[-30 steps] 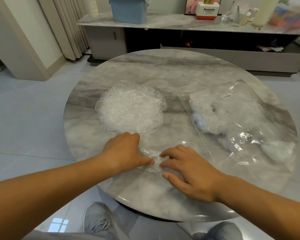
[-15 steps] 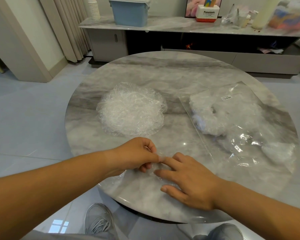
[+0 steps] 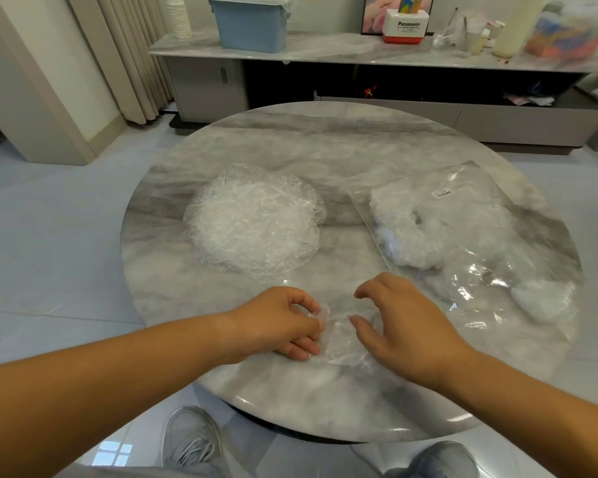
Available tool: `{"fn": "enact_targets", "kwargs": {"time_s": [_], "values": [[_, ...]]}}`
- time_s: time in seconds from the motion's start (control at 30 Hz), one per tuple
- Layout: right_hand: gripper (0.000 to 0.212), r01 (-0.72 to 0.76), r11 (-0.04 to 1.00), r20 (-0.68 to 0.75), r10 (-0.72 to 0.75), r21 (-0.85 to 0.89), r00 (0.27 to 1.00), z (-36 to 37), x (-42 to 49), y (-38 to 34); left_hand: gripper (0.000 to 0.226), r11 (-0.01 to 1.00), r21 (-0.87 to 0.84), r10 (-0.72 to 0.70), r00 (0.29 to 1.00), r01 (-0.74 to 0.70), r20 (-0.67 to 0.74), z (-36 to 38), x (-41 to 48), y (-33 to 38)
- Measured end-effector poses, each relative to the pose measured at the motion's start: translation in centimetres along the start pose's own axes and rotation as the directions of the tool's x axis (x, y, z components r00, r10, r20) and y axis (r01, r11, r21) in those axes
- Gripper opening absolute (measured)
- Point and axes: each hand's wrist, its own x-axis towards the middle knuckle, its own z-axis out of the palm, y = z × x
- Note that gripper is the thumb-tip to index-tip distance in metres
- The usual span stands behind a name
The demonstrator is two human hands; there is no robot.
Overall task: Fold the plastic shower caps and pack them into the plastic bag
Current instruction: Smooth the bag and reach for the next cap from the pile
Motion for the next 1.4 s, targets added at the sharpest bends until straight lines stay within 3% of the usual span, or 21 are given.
{"fn": "enact_targets", "kwargs": {"time_s": [0.1,0.23,0.43,0.53,0.63,0.77,0.83,0.97,1.03,1.1,1.17,1.3,1.4], "values": [[0.056,-0.216,0.966,0.198,0.241,-0.14,0.95,-0.9,0.6,-0.5,0.029,0.995,0.072,0.065,0.998,-0.064,-0.015,0.3,0.0,-0.4],[0.044,-0.356,0.927,0.316,0.376,-0.12,0.871,-1.2,0.9,-0.8,0.035,0.99,0.103,0.095,0.995,-0.092,-0.027,0.6,-0.2,-0.5],[0.03,-0.428,0.894,0.354,0.361,0.13,0.863,-1.5,0.9,-0.5,0.038,0.992,0.097,0.081,0.996,-0.078,-0.031,0.6,-0.2,-0.4],[0.023,-0.498,0.733,0.344,0.369,0.464,0.863,-1.4,0.7,-0.6,0.039,0.995,0.069,0.074,0.997,-0.072,-0.036,0.6,-0.1,-0.4],[0.023,-0.406,0.605,0.227,0.352,0.685,0.908,-1.0,0.8,-1.3,0.044,0.999,0.008,0.049,0.999,-0.049,-0.024,0.5,-0.1,-0.4],[0.02,-0.291,0.489,0.205,0.223,0.822,0.953,-0.4,0.9,-2.2,0.052,0.999,-0.026,0.041,0.995,-0.039,0.087,-0.1,-0.3,-0.2],[0.034,-0.3,0.454,0.253,0.164,0.839,0.954,0.3,0.9,-2.1,0.048,0.997,0.021,0.074,0.982,-0.079,0.174,-0.4,-0.5,-0.1],[0.043,-0.216,0.566,0.265,-0.005,0.795,0.964,1.1,0.4,-1.4,0.059,0.999,-0.01,0.041,0.974,-0.039,0.221,-1.3,-0.6,0.3],[0.044,-0.146,0.672,0.262,-0.074,0.726,0.962,0.9,0.1,-1.1,0.067,1.0,-0.023,0.01,0.982,-0.006,0.19,-1.8,-0.7,0.8],[0.048,-0.005,0.83,0.248,-0.161,0.558,0.955,0.6,0.1,-1.0,0.071,0.999,-0.036,-0.011,0.989,0.017,0.145,-2.2,-0.9,1.2],[0.055,0.151,0.919,0.261,-0.257,0.364,0.93,0.9,0.1,-1.2,0.067,0.999,-0.028,-0.014,0.995,0.017,0.103,-2.4,-1.1,1.8],[0.062,0.287,0.95,0.324,-0.312,0.122,0.893,1.7,-0.6,-1.4,0.05,0.999,0.029,0.017,0.998,-0.015,-0.06,-2.4,-0.6,2.0],[0.062,0.326,0.945,0.323,-0.318,0.031,0.891,2.0,-0.9,-1.7,0.045,0.944,0.322,0.14,0.971,-0.073,-0.191,-2.4,0.1,1.1]]}}
